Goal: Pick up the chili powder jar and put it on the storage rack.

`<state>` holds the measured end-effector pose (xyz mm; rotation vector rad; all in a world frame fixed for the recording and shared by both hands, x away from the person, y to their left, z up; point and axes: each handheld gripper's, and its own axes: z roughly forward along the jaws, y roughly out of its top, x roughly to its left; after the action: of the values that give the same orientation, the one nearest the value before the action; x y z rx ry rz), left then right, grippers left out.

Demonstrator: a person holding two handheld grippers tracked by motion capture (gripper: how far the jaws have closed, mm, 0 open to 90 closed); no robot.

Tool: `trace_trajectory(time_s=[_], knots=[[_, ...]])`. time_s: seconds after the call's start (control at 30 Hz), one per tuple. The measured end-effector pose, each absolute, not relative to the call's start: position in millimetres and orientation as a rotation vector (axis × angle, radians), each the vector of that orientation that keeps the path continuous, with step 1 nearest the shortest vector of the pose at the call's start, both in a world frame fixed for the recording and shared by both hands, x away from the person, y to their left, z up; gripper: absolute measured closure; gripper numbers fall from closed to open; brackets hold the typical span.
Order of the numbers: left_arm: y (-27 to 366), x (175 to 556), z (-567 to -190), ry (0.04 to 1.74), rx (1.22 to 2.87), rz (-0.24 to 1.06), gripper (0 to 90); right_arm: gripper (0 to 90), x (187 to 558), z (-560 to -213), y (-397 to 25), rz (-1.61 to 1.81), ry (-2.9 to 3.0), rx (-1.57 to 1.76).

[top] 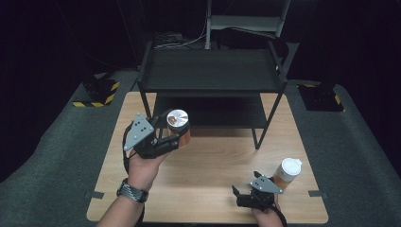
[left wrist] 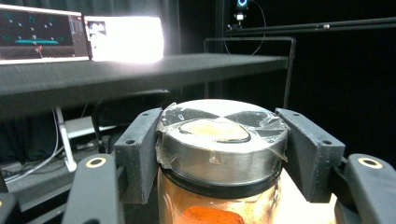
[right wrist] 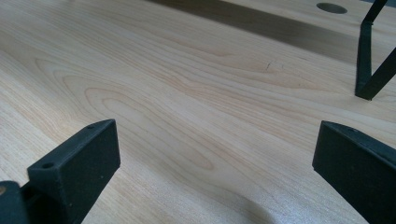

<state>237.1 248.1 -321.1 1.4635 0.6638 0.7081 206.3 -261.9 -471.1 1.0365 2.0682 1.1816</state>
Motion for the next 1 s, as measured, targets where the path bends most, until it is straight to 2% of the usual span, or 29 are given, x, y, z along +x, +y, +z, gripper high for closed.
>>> trace_trajectory(time_s=[0.3, 1.0], knots=[[247.9, 240.8, -297.0, 0.649, 1.439, 0.739, 34.9, 0.0, 206.3, -471.1, -262.1, 1.184, 2.067, 1.04], [243.0, 261.3, -254.2, 0.637, 1.366, 0.721, 34.9, 0.0, 206.6, -471.5, -263.2, 1.19, 2.069, 1.036]])
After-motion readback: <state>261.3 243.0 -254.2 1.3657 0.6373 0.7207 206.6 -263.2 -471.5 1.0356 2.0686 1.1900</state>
